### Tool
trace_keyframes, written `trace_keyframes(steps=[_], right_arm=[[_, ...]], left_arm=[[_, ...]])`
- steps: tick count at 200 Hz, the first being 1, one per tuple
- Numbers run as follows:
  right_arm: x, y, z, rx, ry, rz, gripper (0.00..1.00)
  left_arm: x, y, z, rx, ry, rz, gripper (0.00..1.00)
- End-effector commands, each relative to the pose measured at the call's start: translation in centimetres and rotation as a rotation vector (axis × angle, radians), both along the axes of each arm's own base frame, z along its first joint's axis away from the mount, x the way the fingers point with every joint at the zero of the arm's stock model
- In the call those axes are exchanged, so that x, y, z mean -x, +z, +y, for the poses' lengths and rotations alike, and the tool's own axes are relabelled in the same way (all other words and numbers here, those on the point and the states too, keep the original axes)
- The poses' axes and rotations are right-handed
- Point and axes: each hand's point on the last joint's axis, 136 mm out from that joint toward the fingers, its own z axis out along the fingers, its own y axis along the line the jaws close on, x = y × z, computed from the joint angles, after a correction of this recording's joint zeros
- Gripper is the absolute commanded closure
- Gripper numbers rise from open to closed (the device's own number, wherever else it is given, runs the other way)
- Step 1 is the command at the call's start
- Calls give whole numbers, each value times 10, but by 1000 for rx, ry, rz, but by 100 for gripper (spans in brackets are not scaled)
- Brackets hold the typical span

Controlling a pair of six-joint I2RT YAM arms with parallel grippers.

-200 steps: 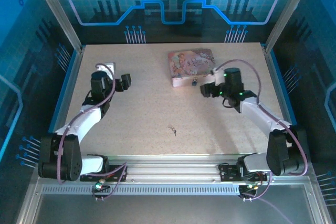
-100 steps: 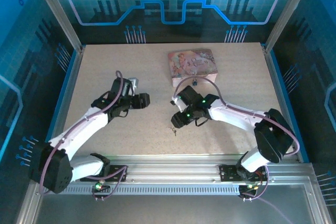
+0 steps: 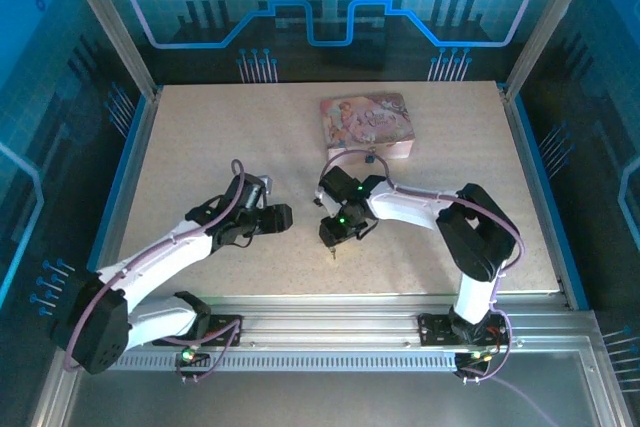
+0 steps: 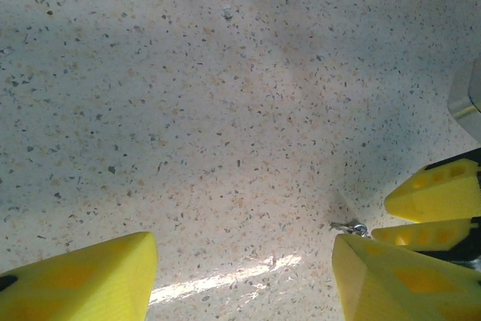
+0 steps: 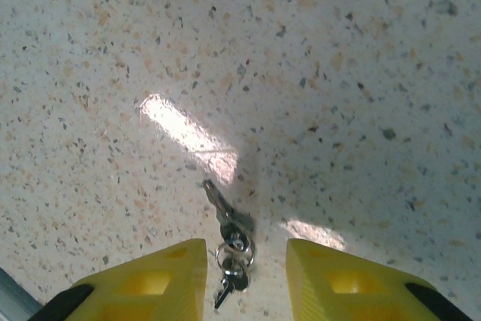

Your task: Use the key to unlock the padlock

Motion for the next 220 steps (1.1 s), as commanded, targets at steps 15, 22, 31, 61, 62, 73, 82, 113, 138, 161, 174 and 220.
trace_keyframes(steps=[15, 22, 31, 61, 62, 73, 82, 113, 138, 161, 174, 220], right_arm=[[9, -8, 2, 39, 3, 40, 70], [9, -9, 1, 41, 3, 44, 70], [10, -10, 2, 43, 7, 45, 71], [13, -10, 2, 43, 18, 57, 72], [13, -10, 2, 43, 18, 57, 72], [14, -10, 3, 41, 22, 61, 72], [15, -9, 4, 36, 28, 61, 72], [17, -11, 7, 32, 43, 74, 71], [19, -14, 9, 36, 52, 82, 71], [20, -16, 10, 40, 58, 88, 71], [22, -17, 9, 45, 61, 93, 72], [25, -22, 9, 53, 75, 98, 76]], left_arm=[[-4, -4, -4, -13, -2, 14, 36], [-4, -5, -4, -14, -4, 15, 36], [-5, -6, -5, -17, -6, 19, 36], [-6, -9, -6, -27, -13, 30, 35], [-5, -10, -6, -28, -14, 33, 35], [-6, -11, -5, -31, -14, 35, 35], [-6, -11, -5, -33, -14, 37, 35], [-5, -13, -5, -38, -16, 42, 35], [-5, -13, -5, -41, -18, 43, 35], [-5, -14, -4, -46, -16, 47, 35], [-4, -14, -3, -50, -15, 48, 35], [-3, -15, -2, -53, -10, 51, 35]])
